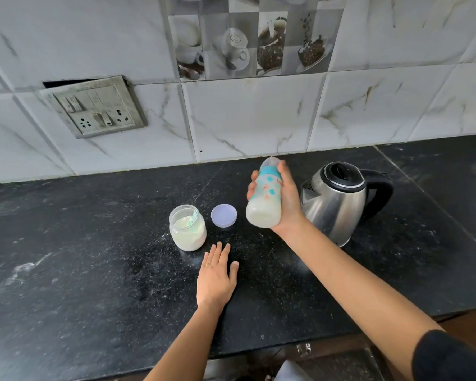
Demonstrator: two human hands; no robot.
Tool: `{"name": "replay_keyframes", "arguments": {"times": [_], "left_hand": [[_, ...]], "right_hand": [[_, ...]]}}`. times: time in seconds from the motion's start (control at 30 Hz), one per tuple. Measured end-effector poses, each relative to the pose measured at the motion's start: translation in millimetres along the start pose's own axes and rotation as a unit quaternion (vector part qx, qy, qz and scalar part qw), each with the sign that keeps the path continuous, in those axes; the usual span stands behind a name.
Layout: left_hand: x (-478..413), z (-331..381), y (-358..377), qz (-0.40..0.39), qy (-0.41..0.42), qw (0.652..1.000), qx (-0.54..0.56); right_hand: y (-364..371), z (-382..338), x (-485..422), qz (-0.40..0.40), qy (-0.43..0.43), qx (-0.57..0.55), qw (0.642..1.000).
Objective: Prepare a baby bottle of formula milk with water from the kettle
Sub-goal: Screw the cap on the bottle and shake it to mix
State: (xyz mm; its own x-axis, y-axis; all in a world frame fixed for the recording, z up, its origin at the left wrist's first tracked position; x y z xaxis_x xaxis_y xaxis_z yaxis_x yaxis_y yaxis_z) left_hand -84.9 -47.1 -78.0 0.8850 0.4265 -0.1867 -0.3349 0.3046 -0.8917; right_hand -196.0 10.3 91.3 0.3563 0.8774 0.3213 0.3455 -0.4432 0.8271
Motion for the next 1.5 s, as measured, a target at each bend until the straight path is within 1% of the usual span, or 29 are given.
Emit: {"name": "replay_keyframes", "arguments": {"times": [0.03,0.13,0.17,0.27,0.3,0.33,0.43,0.47,0.5,0.57,0.6,0.63,0.67,0.77,0.8,0.9,0.93,0.97,1.0,1.1,1.13,1.17,1.23,1.27,1.3,1.37,1.43,1.47,1.5], "left_hand": [[0.0,-0.3,0.3,-0.001,0.000,1.000,-0.001],[0.1,-1.2,2.3,-0.005,-0.001,1.000,0.000],[0.2,-1.0,2.0,-0.003,-0.001,1.000,0.000],[-0.4,-0.7,1.3,-0.003,0.001,1.000,0.000],[-0.3,-0.3,1.3,-0.003,0.001,1.000,-0.001],[-0.1,0.0,0.6,-0.003,0.001,1.000,0.000],[0.0,0.4,0.3,-0.001,0.003,1.000,0.005],[0.1,0.2,0.2,0.000,0.003,1.000,0.004],[0.4,0.1,0.0,0.001,0.002,1.000,0.004],[0.4,-0.8,0.7,-0.002,0.000,1.000,0.005],[0.6,-1.2,0.6,-0.002,-0.001,1.000,0.005],[0.9,-1.0,0.1,-0.001,-0.001,1.000,0.004],[0.8,-0.5,-0.7,0.000,0.000,1.000,0.004],[0.3,-0.1,0.0,-0.001,0.001,1.000,0.001],[0.5,-0.1,-0.3,0.000,0.001,1.000,0.000],[0.1,-0.1,-0.2,-0.003,0.002,1.000,-0.001],[0.2,-0.2,0.4,-0.004,0.002,1.000,-0.001],[0.6,0.1,0.3,-0.003,0.001,1.000,-0.001],[0.8,0.4,-0.2,-0.002,0.001,1.000,0.001],[0.4,-0.3,1.0,-0.001,0.001,1.000,0.005],[0.4,0.0,0.3,0.001,0.001,1.000,0.005],[0.4,0.3,-0.3,0.002,0.001,1.000,0.006],[0.2,0.1,0.3,0.000,0.001,1.000,0.007],[0.5,-0.1,0.1,0.000,0.001,1.000,0.005],[0.7,0.0,-0.5,0.001,0.001,1.000,0.004],[0.5,-0.1,-0.3,0.001,0.001,1.000,0.005],[0.5,0.1,-0.6,0.005,0.001,1.000,0.003],[0.2,0.6,-1.0,0.006,0.003,1.000,0.002],[-0.1,0.9,-0.7,0.005,0.004,1.000,0.005]], "right_hand": [[0.3,5.7,1.5,-0.003,0.006,0.020,1.000],[7.1,27.9,9.4,-0.041,0.013,0.131,0.990],[9.6,26.5,9.2,-0.043,0.010,0.133,0.990],[3.6,3.5,-0.7,-0.005,-0.003,0.013,1.000],[2.0,0.3,-0.7,0.003,-0.008,-0.001,1.000],[2.9,2.6,0.8,-0.001,-0.006,0.013,1.000],[5.8,25.0,8.3,-0.037,-0.004,0.136,0.990],[7.8,26.0,9.4,-0.047,-0.007,0.148,0.988],[8.8,20.2,6.9,-0.043,-0.009,0.126,0.991],[-0.6,-0.3,-1.6,-0.004,-0.025,0.033,0.999],[-2.6,-5.5,-2.0,0.010,-0.029,0.006,1.000],[-3.2,-4.1,-0.7,0.017,-0.025,0.005,1.000],[-1.3,2.7,1.7,0.011,-0.018,0.030,0.999],[3.9,23.9,9.2,-0.031,-0.016,0.117,0.992],[4.7,21.0,8.2,-0.035,-0.020,0.112,0.993],[-4.1,-7.4,-2.3,0.005,-0.039,-0.005,0.999],[-8.2,-13.0,-3.6,0.018,-0.046,-0.025,0.998],[-9.7,-11.7,-2.8,0.023,-0.045,-0.021,0.999],[-9.1,-4.3,-1.5,0.017,-0.037,0.009,0.999],[1.7,28.4,6.2,-0.025,-0.006,0.128,0.991],[5.9,29.0,5.6,-0.038,-0.003,0.130,0.991],[7.9,22.8,1.5,-0.034,-0.005,0.101,0.994],[1.6,4.7,-6.5,0.006,-0.021,0.028,0.999],[0.5,1.8,-7.7,0.017,-0.019,0.012,1.000],[2.3,5.4,-7.3,0.015,-0.009,0.018,1.000],[8.7,22.2,-3.9,-0.010,0.007,0.076,0.997],[19.3,30.7,1.8,-0.033,0.001,0.123,0.992],[21.7,28.2,-1.5,-0.031,0.005,0.113,0.993],[22.5,22.2,-7.1,-0.026,0.010,0.075,0.997]]}}
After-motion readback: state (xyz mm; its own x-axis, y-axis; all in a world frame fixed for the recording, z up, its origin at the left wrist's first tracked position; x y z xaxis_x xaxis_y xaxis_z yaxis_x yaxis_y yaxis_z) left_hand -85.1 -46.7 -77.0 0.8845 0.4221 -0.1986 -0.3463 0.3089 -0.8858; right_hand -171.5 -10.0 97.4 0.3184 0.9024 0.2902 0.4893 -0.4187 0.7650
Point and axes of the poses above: each hand's wrist, its own x-axis away from the middle knuckle, its own y-axis out of the palm, z = x × y, the point moved 10 cm from there along -x, towards the middle knuckle, and after that the axes turned 12 degrees about y, right-handed, at the moved point
